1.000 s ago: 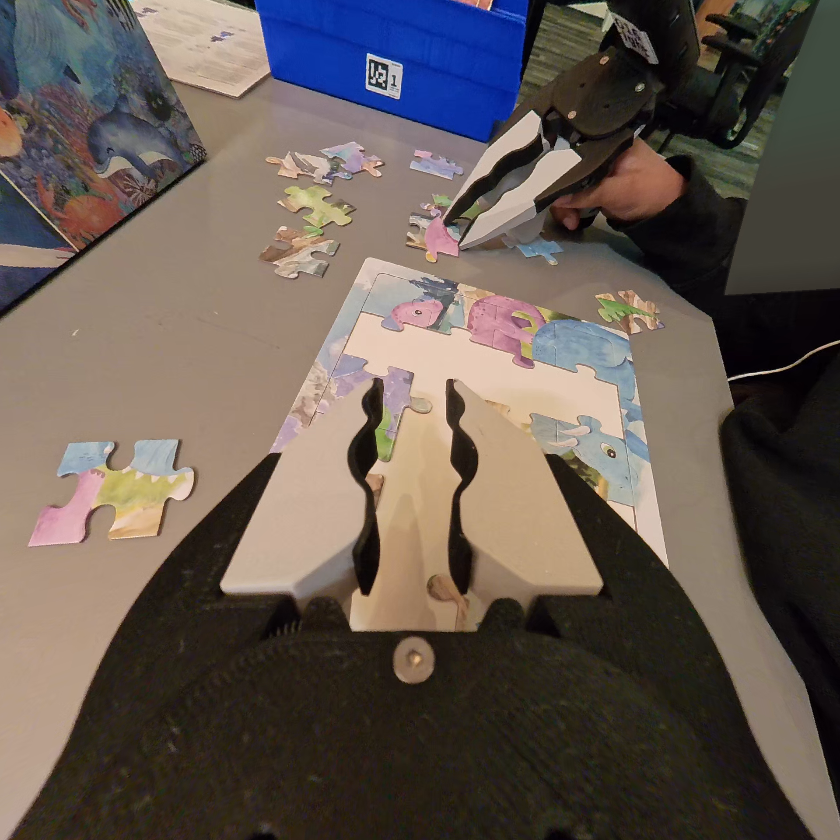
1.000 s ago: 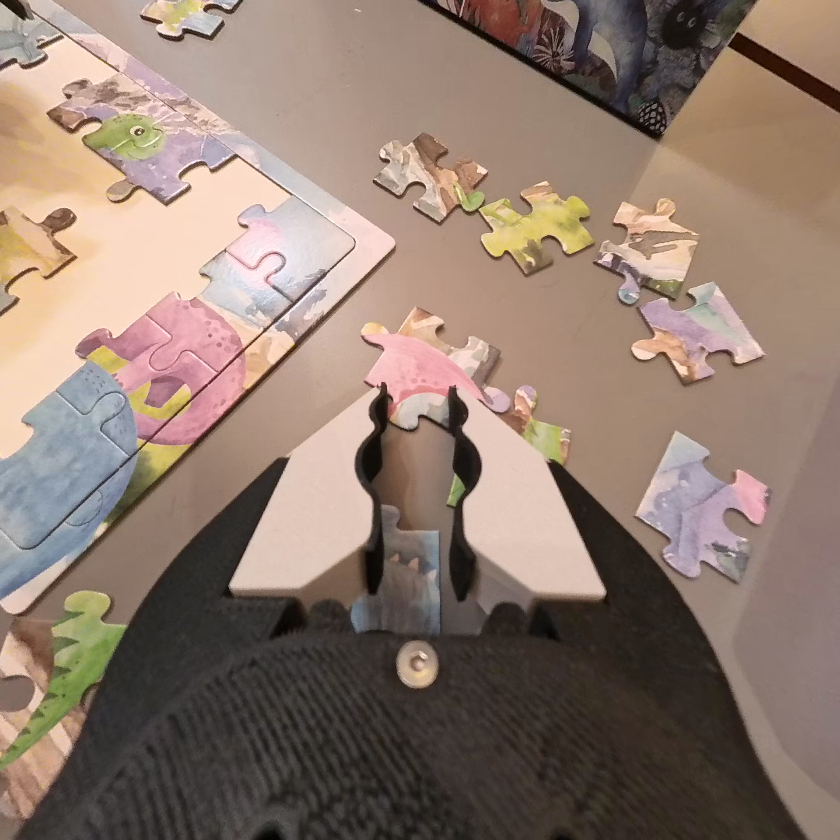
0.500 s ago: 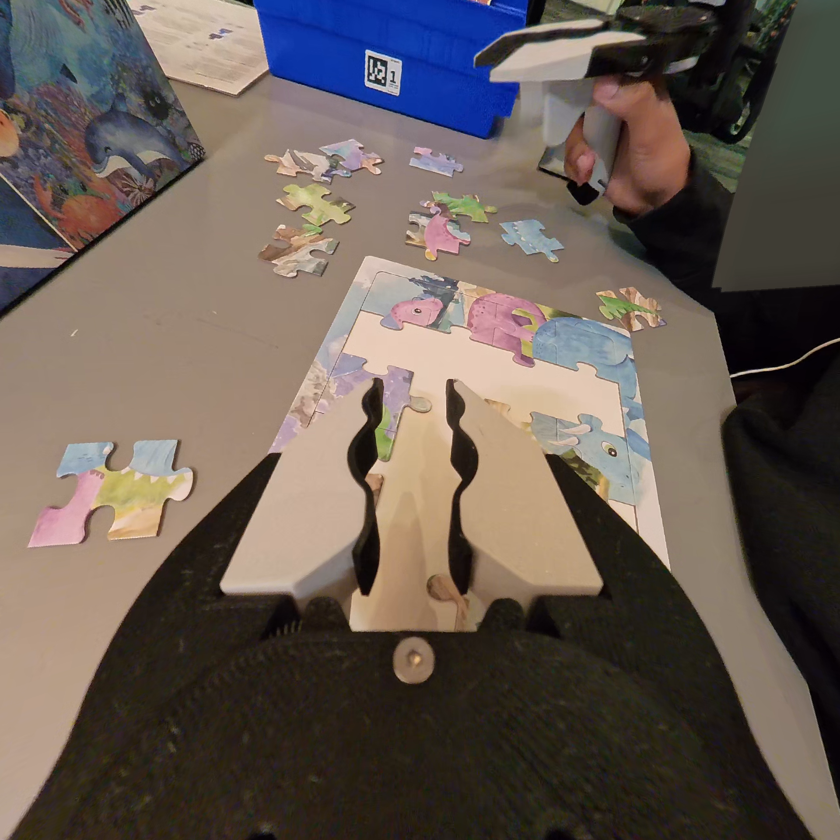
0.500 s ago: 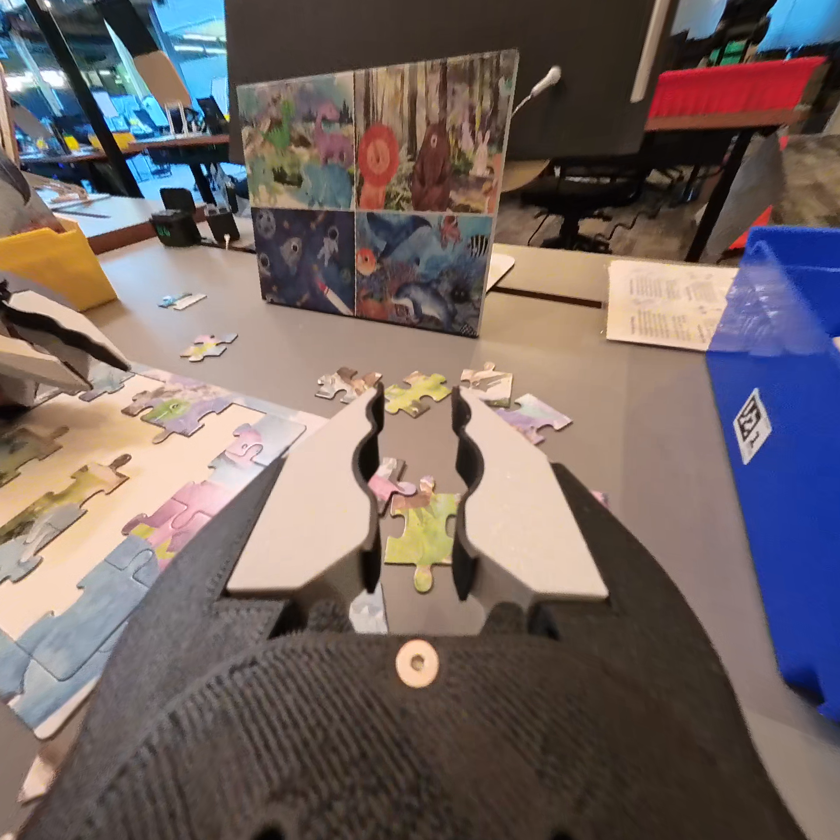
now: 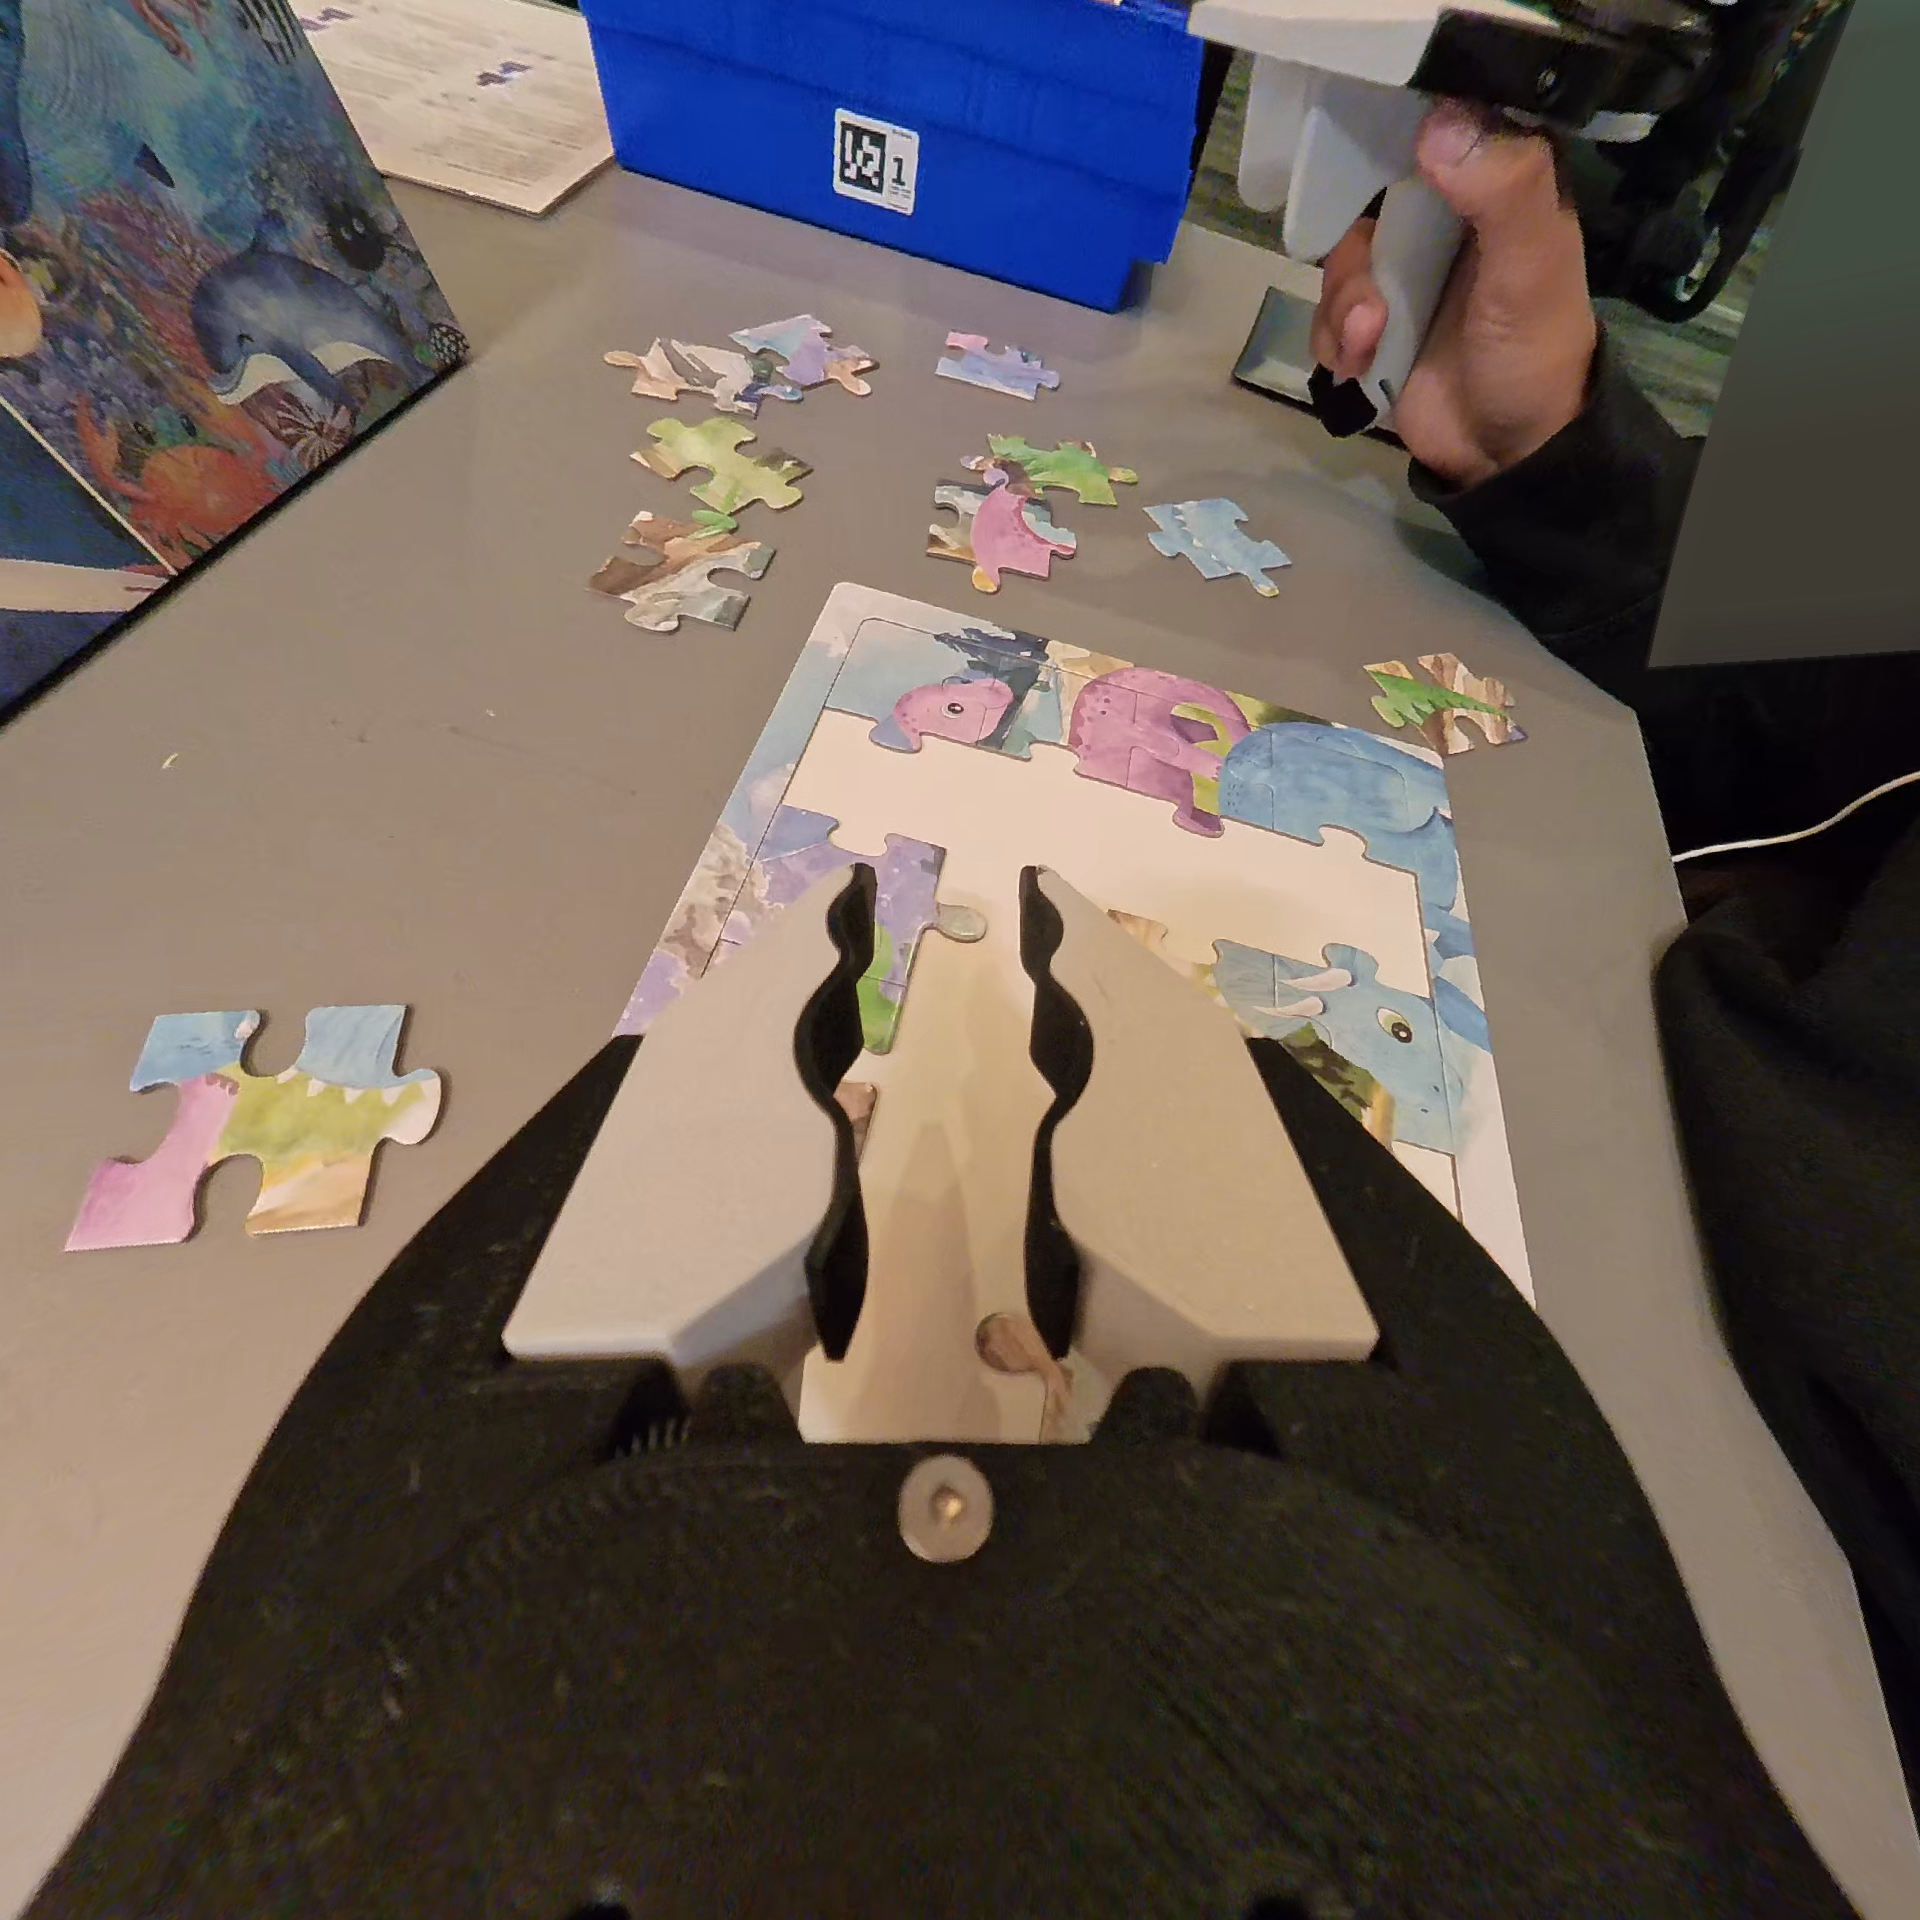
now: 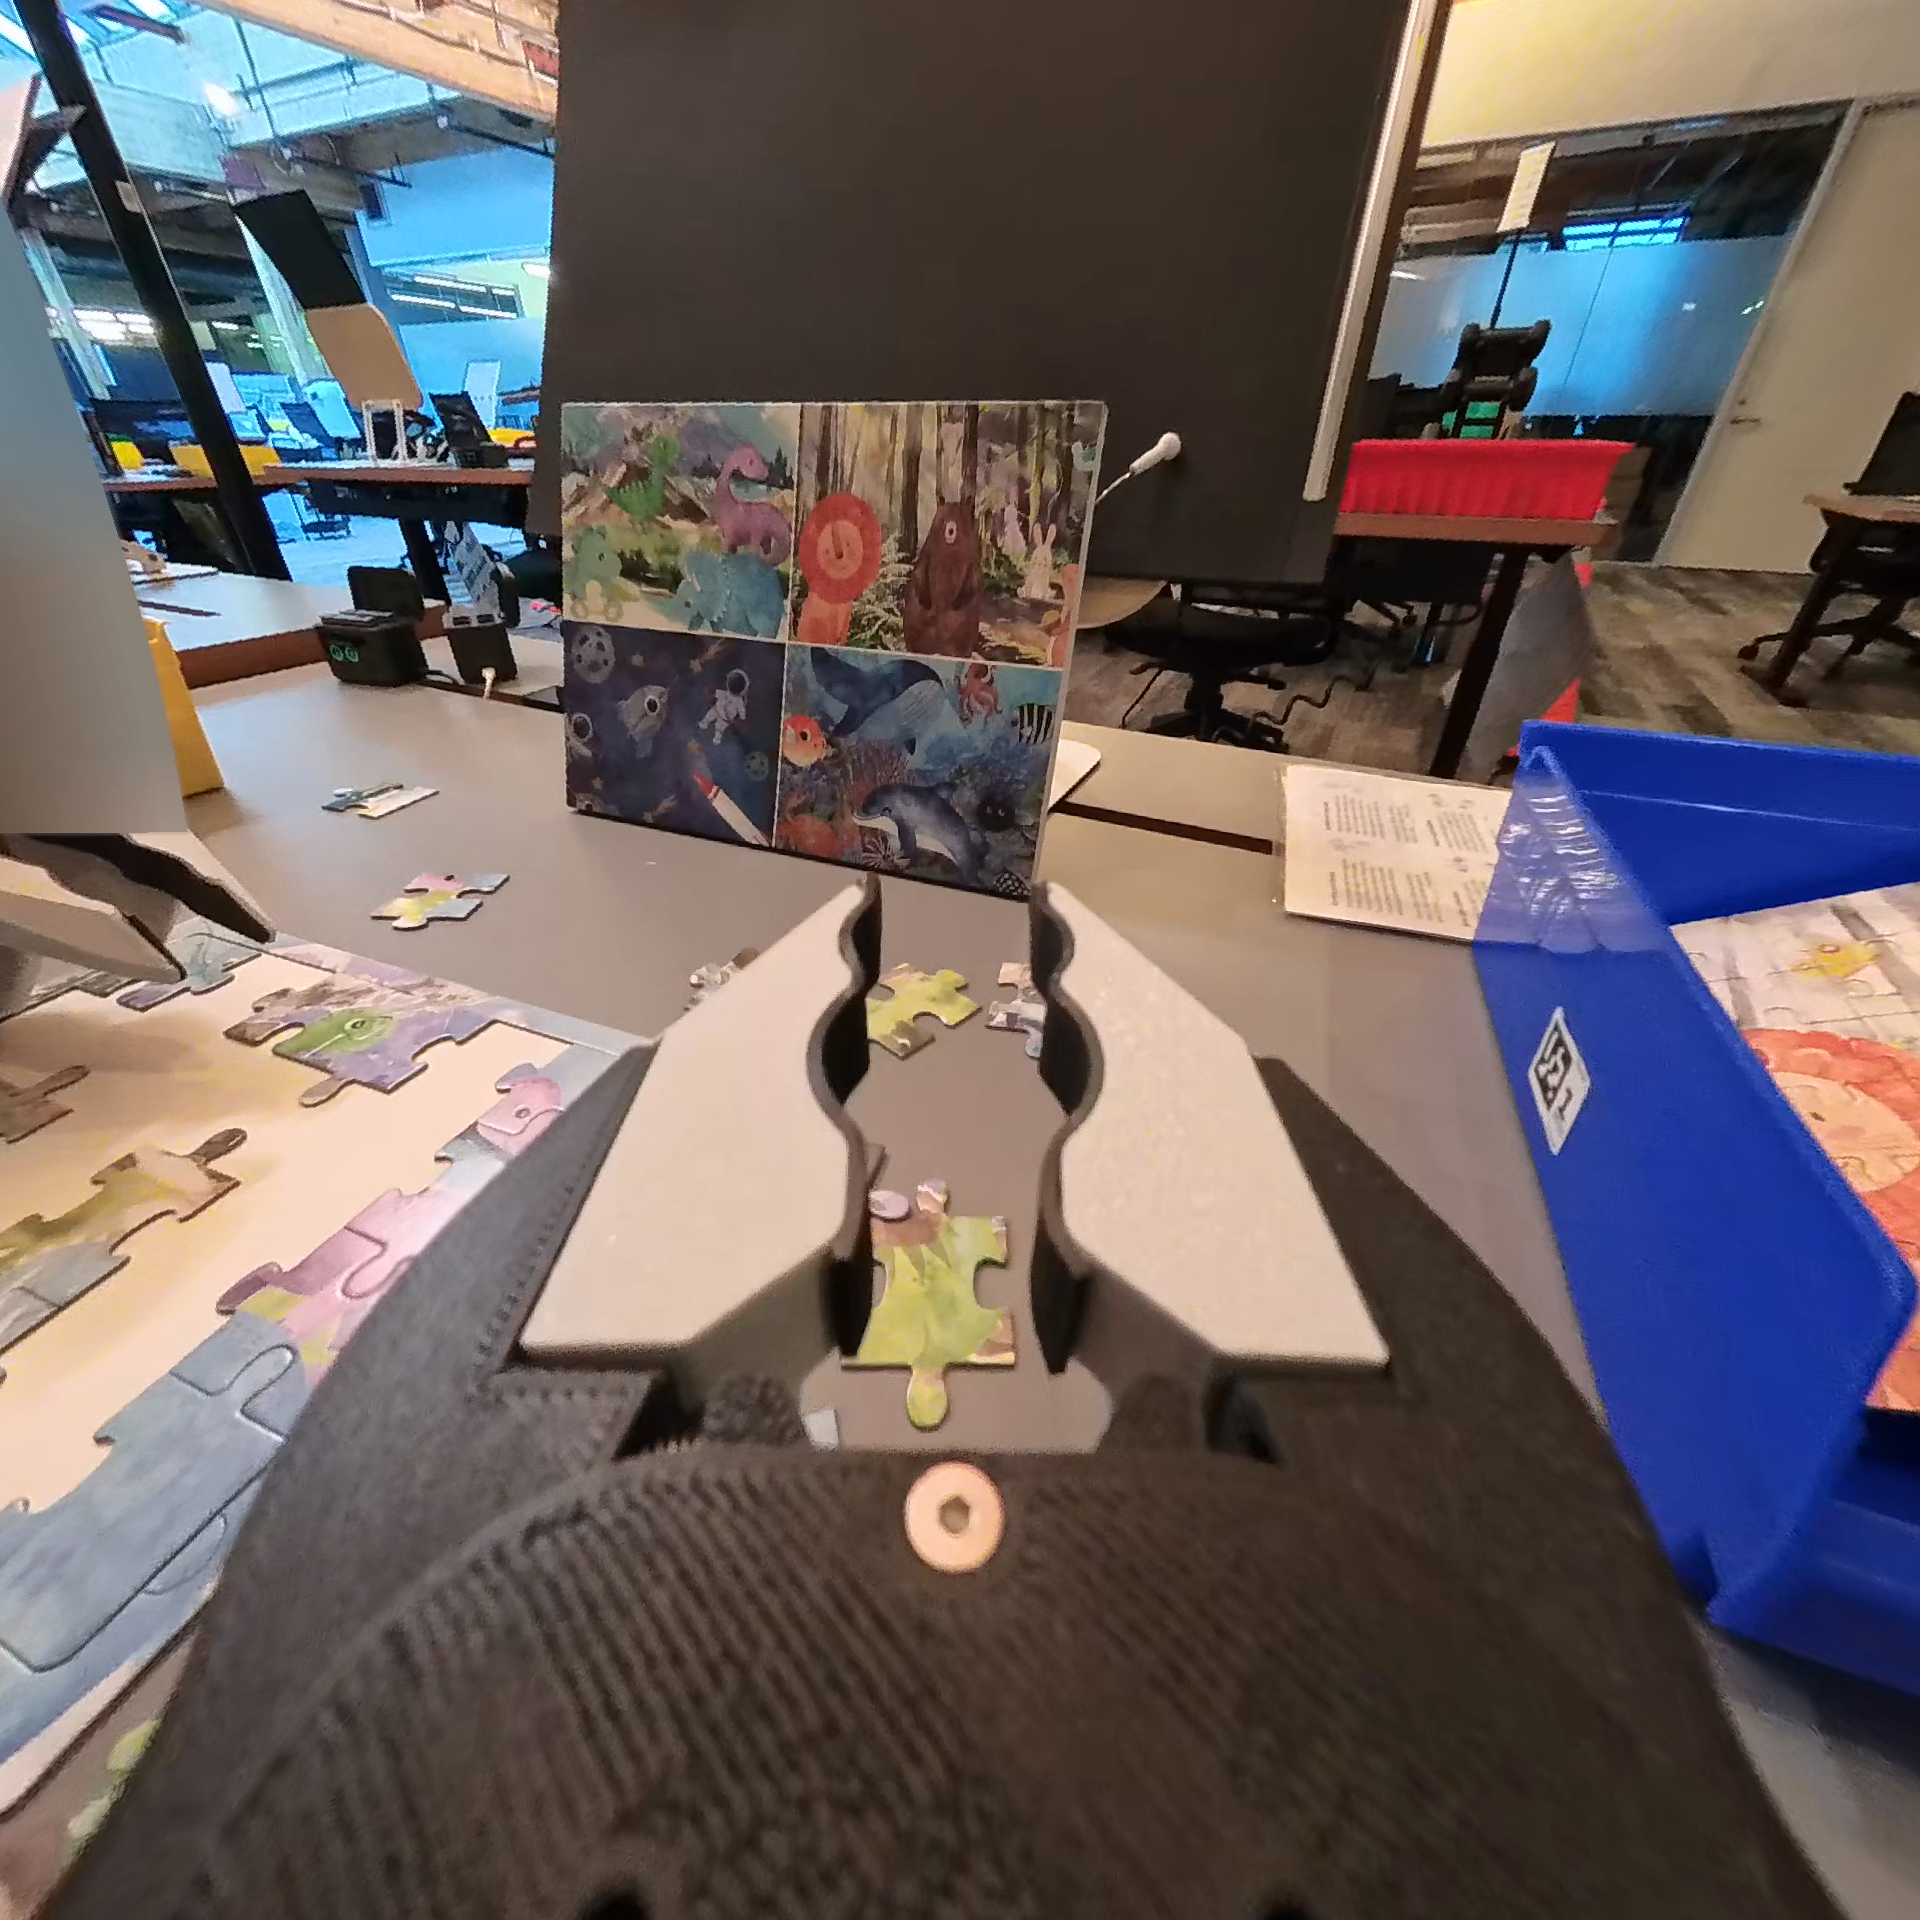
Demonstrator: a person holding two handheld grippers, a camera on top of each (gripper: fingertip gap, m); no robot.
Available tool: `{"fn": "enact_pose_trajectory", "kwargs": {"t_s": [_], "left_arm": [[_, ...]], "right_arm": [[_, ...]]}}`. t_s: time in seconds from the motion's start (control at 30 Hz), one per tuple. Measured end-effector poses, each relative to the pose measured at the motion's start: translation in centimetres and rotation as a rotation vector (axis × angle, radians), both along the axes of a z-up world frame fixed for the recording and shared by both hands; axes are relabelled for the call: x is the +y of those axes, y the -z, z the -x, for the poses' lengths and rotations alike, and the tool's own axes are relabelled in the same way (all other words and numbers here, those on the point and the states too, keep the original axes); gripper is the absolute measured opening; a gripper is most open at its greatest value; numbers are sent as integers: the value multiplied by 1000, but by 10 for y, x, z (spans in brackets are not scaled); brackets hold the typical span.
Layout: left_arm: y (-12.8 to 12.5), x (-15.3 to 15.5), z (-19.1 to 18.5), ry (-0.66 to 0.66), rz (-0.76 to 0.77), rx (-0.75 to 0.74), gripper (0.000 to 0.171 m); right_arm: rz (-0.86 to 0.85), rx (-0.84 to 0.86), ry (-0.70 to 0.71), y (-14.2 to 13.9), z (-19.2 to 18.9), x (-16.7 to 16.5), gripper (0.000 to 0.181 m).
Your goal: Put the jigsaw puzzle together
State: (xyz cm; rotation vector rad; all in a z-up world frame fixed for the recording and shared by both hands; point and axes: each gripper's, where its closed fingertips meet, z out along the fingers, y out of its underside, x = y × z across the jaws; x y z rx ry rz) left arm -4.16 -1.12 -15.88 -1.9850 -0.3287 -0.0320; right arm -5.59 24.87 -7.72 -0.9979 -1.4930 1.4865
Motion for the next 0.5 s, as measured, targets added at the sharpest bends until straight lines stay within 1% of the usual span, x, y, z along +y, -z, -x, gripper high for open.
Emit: {"fn": "enact_pose_trajectory", "kwargs": {"t_s": [0.2,0.37,0.5], "left_arm": [[0,0,0,0,1,0,26],[1,0,0,1,4,3,26],[1,0,0,1,6,3,26]], "right_arm": [[11,-15,51,3,3,10,29],[53,-23,46,3,3,13,31],[44,-37,40,6,4,11,32]]}}
